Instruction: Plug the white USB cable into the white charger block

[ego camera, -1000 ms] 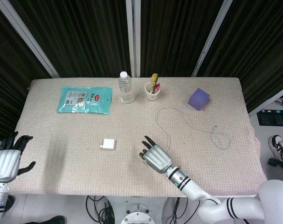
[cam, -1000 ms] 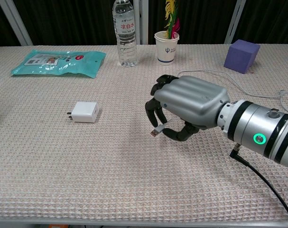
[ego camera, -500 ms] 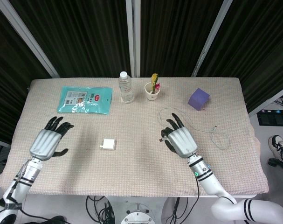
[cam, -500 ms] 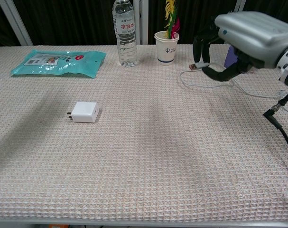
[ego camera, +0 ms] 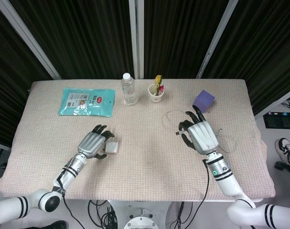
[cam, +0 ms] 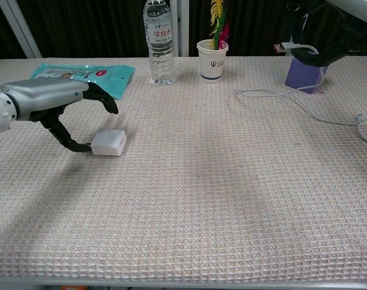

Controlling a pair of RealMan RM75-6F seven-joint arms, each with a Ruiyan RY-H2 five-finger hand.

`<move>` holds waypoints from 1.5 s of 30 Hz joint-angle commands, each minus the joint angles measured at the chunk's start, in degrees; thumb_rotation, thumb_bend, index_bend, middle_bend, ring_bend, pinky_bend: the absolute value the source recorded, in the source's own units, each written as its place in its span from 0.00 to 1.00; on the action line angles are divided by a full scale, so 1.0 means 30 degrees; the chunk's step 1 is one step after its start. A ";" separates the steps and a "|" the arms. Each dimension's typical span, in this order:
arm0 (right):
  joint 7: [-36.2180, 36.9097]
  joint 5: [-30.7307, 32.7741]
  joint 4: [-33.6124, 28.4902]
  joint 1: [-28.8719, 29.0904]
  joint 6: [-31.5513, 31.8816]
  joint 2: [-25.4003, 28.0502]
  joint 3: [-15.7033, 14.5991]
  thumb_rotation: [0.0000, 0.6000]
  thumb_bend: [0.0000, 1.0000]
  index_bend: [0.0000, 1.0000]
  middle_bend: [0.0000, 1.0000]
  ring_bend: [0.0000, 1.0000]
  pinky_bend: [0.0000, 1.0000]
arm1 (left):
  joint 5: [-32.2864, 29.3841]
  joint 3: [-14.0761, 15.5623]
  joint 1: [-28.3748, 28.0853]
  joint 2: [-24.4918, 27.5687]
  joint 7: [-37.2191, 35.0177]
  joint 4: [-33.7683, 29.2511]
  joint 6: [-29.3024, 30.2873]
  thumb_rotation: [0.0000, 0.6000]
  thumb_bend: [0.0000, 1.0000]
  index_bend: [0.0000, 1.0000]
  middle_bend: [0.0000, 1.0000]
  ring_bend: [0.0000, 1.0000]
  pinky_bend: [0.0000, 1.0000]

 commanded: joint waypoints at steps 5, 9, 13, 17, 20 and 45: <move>0.0337 -0.0099 0.0187 -0.0084 -0.0143 -0.0010 -0.0070 1.00 0.38 0.59 0.51 0.18 0.00 | -0.2878 0.0201 -0.0527 -0.1557 0.2549 0.0765 0.0963 1.00 0.20 0.28 0.22 0.02 0.00; 0.0402 -0.0143 0.0258 -0.0127 -0.0190 -0.0041 -0.0102 1.00 0.38 0.59 0.51 0.18 0.00 | -0.3754 0.0204 -0.0495 -0.1813 0.3130 0.0629 0.1715 1.00 0.22 0.30 0.24 0.03 0.00; 0.0563 -0.0144 0.0318 -0.0174 -0.0227 -0.0067 -0.0084 1.00 0.38 0.59 0.51 0.18 0.00 | -0.4237 0.0243 -0.0550 -0.1937 0.3166 0.0591 0.1938 1.00 0.23 0.30 0.25 0.04 0.00; 0.0644 -0.0154 0.0367 -0.0225 -0.0253 -0.0073 -0.0091 1.00 0.38 0.59 0.51 0.18 0.00 | -0.4438 0.0311 -0.0693 -0.2011 0.3023 0.0597 0.1841 1.00 0.24 0.30 0.26 0.05 0.00; 0.0721 -0.0158 0.0420 -0.0281 -0.0239 -0.0093 -0.0097 1.00 0.38 0.59 0.51 0.18 0.00 | -0.4575 0.0319 -0.0827 -0.2097 0.2958 0.0628 0.1814 1.00 0.24 0.31 0.26 0.05 0.00; 0.1040 0.0063 0.0750 -0.0382 -0.0526 -0.0222 0.0049 1.00 0.39 0.59 0.51 0.18 0.00 | -0.4204 -0.0095 -0.0982 -0.2453 -0.0567 0.1544 0.1428 1.00 0.37 0.47 0.43 0.22 0.04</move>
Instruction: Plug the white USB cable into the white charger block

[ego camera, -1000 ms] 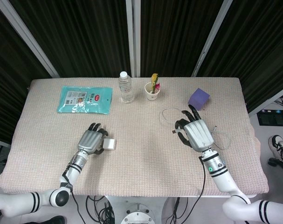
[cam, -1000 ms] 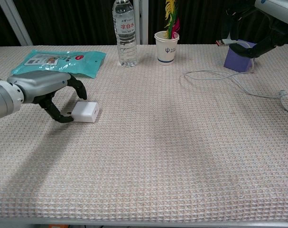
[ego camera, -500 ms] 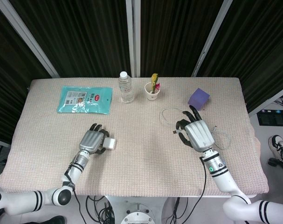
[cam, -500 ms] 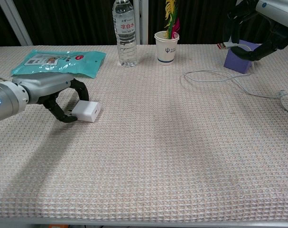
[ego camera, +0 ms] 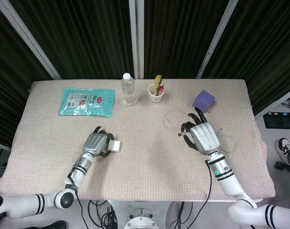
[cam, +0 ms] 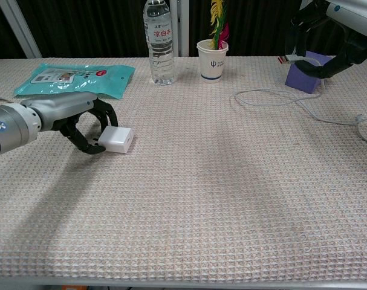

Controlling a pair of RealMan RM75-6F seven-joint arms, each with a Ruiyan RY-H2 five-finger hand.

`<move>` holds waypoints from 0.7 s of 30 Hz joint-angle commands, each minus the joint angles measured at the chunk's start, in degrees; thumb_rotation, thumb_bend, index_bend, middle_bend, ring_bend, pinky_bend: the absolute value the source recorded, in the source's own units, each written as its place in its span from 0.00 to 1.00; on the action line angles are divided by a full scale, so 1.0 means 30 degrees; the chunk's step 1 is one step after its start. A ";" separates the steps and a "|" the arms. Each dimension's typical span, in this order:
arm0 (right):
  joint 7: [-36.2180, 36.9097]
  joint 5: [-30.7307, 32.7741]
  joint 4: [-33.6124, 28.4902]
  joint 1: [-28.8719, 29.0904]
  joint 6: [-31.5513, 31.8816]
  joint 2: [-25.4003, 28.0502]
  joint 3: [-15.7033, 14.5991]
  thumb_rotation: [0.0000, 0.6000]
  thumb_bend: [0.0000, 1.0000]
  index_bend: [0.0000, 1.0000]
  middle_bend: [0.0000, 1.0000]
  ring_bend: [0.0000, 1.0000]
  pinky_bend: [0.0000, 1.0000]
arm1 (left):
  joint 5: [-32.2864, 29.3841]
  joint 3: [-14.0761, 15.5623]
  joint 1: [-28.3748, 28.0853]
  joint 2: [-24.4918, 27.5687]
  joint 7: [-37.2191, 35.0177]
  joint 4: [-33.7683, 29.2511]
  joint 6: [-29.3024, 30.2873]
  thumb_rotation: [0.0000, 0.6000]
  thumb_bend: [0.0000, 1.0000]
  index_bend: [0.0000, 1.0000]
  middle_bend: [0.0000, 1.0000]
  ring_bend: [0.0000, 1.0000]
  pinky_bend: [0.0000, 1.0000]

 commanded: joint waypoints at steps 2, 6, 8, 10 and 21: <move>0.0033 0.0168 -0.0140 0.0050 -0.0135 0.0003 0.0093 1.00 0.39 0.59 0.51 0.18 0.00 | 0.0760 -0.0289 0.0333 0.0096 -0.1437 0.0071 0.0313 1.00 0.38 0.48 0.44 0.22 0.05; -0.0006 0.0869 -0.0094 0.0491 -0.0780 -0.0321 0.0510 1.00 0.40 0.59 0.51 0.18 0.00 | 0.1024 -0.0655 0.0705 0.0216 -0.2590 -0.0157 0.0878 1.00 0.38 0.48 0.44 0.22 0.06; 0.0059 0.1298 -0.0110 0.0763 -0.1236 -0.0480 0.0709 1.00 0.40 0.59 0.51 0.18 0.00 | 0.1196 -0.0667 0.0799 0.0235 -0.3008 -0.0181 0.0894 1.00 0.38 0.49 0.44 0.22 0.06; 0.0049 0.1720 -0.0097 0.1061 -0.1636 -0.0642 0.0942 1.00 0.40 0.59 0.51 0.18 0.00 | 0.1448 -0.0538 0.0849 0.0200 -0.3209 -0.0082 0.0883 1.00 0.39 0.50 0.46 0.24 0.08; -0.1094 0.5288 0.0372 0.2952 -0.3525 -0.2330 0.2157 1.00 0.40 0.59 0.52 0.18 0.00 | 0.2451 -0.1485 0.1270 0.1000 -0.4348 -0.1850 0.2412 1.00 0.42 0.52 0.47 0.26 0.10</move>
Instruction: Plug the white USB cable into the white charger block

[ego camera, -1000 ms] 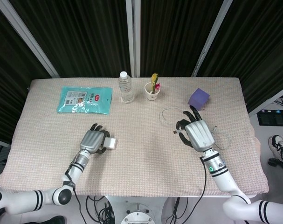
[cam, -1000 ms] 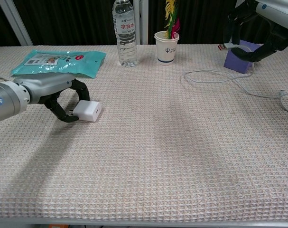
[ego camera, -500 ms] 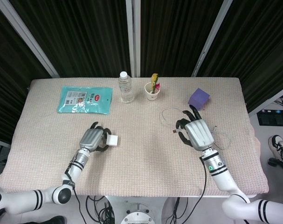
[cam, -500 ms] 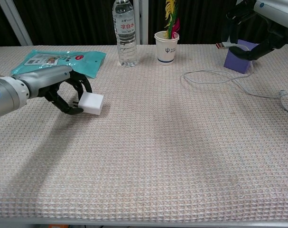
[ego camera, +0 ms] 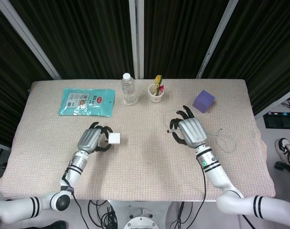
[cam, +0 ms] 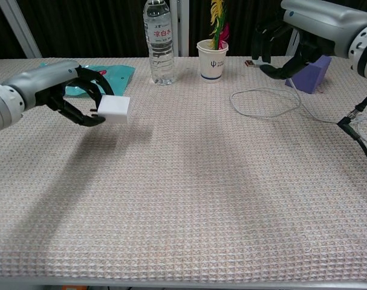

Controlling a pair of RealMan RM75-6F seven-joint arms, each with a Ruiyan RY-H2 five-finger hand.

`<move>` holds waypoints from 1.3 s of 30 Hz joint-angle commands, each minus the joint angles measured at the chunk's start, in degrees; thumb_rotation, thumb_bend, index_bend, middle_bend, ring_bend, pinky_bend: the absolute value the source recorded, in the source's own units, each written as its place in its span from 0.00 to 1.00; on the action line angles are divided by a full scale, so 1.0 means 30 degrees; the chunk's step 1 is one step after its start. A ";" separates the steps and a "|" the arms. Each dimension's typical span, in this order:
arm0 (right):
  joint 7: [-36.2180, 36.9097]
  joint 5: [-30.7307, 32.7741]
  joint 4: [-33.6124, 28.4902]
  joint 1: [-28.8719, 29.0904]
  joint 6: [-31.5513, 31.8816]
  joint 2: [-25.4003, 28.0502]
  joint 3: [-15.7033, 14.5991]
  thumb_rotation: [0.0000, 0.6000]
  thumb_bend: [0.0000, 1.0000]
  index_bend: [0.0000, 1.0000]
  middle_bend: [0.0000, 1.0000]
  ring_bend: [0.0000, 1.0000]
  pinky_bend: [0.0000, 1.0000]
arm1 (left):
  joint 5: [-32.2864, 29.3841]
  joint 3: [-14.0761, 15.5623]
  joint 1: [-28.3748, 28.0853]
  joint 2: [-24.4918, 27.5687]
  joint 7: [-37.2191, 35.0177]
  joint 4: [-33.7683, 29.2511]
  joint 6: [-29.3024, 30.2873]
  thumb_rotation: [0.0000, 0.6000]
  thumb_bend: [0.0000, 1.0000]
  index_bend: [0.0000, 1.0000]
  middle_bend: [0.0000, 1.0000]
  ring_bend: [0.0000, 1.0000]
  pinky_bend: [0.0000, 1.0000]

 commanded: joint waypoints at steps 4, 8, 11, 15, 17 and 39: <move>-0.1519 0.2399 0.0607 0.1731 -0.0717 -0.2042 0.0930 1.00 0.41 0.59 0.52 0.19 0.00 | -0.0215 -0.0969 -0.0169 0.0274 0.0716 -0.1335 0.0991 1.00 0.42 0.52 0.47 0.26 0.10; -0.2550 0.3749 0.1060 0.2729 -0.0598 -0.3133 0.1516 1.00 0.41 0.59 0.52 0.19 0.00 | -0.0730 -0.1373 -0.0440 0.0261 0.1369 -0.1911 0.1227 0.99 0.42 0.52 0.47 0.26 0.10; -0.3346 0.4528 0.1354 0.3463 -0.0353 -0.3924 0.1841 1.00 0.41 0.59 0.52 0.19 0.00 | -0.1202 -0.1668 -0.0708 0.0256 0.1986 -0.2243 0.1377 0.98 0.42 0.52 0.47 0.26 0.10; -0.4240 0.5355 0.1916 0.4304 0.0122 -0.4972 0.2152 1.00 0.41 0.59 0.52 0.19 0.00 | -0.1822 -0.1996 -0.1001 0.0190 0.2641 -0.2552 0.1630 0.98 0.42 0.52 0.47 0.26 0.10; -0.4630 0.5683 0.2329 0.4676 0.0459 -0.5541 0.2274 1.00 0.42 0.59 0.52 0.19 0.00 | -0.2143 -0.2170 -0.1121 0.0193 0.2783 -0.2709 0.1686 0.98 0.42 0.52 0.47 0.26 0.10; -0.4897 0.5815 0.4382 0.6126 0.1655 -0.7658 0.2854 1.00 0.42 0.59 0.52 0.19 0.00 | -0.3163 -0.2217 -0.1811 0.0408 0.3865 -0.3773 0.2287 0.98 0.41 0.52 0.47 0.26 0.10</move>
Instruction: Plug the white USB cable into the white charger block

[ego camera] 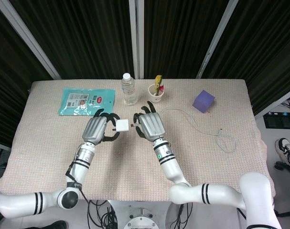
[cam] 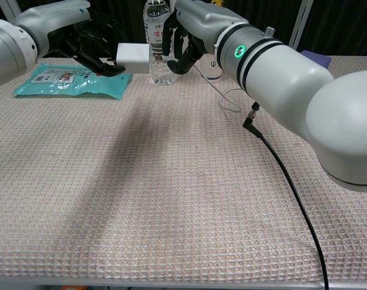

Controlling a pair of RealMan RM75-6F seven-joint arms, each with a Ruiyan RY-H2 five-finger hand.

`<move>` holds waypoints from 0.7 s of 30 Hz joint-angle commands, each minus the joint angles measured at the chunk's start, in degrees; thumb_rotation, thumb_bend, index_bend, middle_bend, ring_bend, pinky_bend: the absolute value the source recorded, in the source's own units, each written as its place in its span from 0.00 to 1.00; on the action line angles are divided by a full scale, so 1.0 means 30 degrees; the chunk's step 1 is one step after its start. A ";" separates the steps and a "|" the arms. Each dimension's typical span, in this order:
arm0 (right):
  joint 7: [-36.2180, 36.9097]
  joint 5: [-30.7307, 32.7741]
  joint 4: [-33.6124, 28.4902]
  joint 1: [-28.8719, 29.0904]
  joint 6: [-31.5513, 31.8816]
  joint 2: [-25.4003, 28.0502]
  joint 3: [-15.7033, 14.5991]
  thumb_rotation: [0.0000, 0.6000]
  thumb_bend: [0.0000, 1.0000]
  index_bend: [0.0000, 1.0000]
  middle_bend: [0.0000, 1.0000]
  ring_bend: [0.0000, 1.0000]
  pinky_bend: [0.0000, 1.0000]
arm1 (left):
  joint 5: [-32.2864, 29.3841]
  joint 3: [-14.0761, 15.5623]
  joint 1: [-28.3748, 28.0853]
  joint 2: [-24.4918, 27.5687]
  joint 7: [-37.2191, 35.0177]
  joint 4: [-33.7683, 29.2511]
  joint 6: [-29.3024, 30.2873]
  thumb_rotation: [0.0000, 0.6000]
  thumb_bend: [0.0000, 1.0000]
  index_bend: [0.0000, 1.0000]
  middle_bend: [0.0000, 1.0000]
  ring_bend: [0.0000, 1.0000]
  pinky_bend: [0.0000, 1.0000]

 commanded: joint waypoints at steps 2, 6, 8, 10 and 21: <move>0.0066 0.0032 0.0253 0.0159 -0.0023 -0.0185 0.0076 1.00 0.42 0.59 0.52 0.19 0.00 | -0.0088 0.0013 -0.0116 -0.0023 0.0099 -0.0033 0.0028 0.98 0.41 0.52 0.47 0.26 0.10; 0.0049 0.0155 0.0437 0.0317 -0.0069 -0.0350 0.0159 1.00 0.42 0.59 0.52 0.19 0.00 | -0.0261 -0.0025 -0.0210 -0.0056 0.0069 0.0001 0.0034 0.98 0.41 0.52 0.47 0.26 0.10; 0.0100 0.0211 0.0495 0.0379 -0.0116 -0.0438 0.0187 1.00 0.42 0.59 0.52 0.20 0.00 | -0.0346 -0.0013 -0.0259 -0.0055 0.0108 0.0041 0.0037 0.98 0.41 0.52 0.47 0.26 0.10; 0.0116 0.0202 0.0596 0.0442 -0.0114 -0.0532 0.0180 1.00 0.42 0.59 0.52 0.20 0.00 | -0.0452 -0.0034 -0.0311 -0.0061 0.0109 0.0051 0.0030 0.98 0.41 0.52 0.47 0.26 0.11; 0.0495 0.0258 0.1201 0.0629 0.0054 -0.1172 0.0372 1.00 0.42 0.59 0.52 0.20 0.00 | -0.0722 -0.0215 -0.0542 -0.0207 -0.0048 0.0127 0.0175 0.98 0.41 0.52 0.47 0.26 0.11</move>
